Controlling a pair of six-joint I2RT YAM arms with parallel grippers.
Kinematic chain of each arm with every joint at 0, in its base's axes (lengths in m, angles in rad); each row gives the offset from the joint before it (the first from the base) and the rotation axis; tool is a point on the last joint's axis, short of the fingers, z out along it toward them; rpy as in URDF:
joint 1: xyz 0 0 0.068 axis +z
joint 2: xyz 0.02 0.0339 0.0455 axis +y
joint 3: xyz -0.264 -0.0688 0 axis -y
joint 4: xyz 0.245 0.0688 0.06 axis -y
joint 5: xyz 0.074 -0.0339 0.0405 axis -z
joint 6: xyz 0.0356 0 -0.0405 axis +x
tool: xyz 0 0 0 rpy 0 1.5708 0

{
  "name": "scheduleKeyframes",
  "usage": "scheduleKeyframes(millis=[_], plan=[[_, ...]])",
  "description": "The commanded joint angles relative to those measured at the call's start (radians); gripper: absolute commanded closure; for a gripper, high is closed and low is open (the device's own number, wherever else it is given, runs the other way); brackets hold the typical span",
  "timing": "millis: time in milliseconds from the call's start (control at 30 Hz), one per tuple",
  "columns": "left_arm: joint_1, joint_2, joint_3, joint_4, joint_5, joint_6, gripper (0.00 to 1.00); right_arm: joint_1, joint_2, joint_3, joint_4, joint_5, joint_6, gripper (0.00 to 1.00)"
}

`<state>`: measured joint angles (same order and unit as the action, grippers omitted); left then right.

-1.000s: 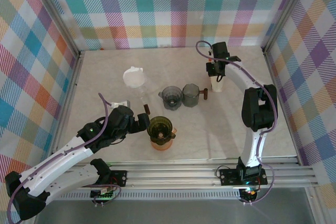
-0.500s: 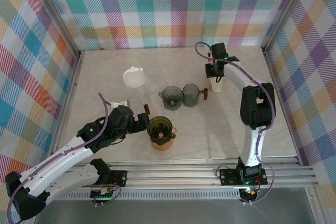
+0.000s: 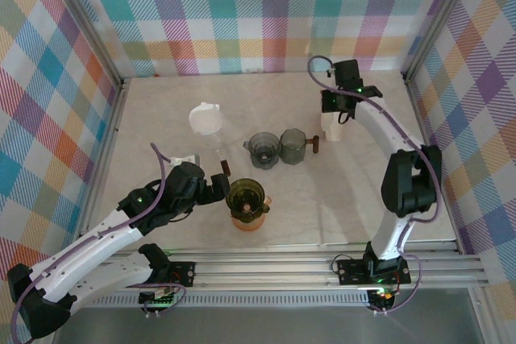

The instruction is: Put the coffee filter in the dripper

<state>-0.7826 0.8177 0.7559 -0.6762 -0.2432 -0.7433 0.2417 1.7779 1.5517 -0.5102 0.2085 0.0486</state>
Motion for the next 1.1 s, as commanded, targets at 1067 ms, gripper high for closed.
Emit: scheduleKeyframes(millis=[1067], plan=[[0.009, -0.237, 0.121, -0.172, -0.01, 0.01, 0.0, 0.838, -0.348, 0.202, -0.769, -0.231, 0.245, 1.0]])
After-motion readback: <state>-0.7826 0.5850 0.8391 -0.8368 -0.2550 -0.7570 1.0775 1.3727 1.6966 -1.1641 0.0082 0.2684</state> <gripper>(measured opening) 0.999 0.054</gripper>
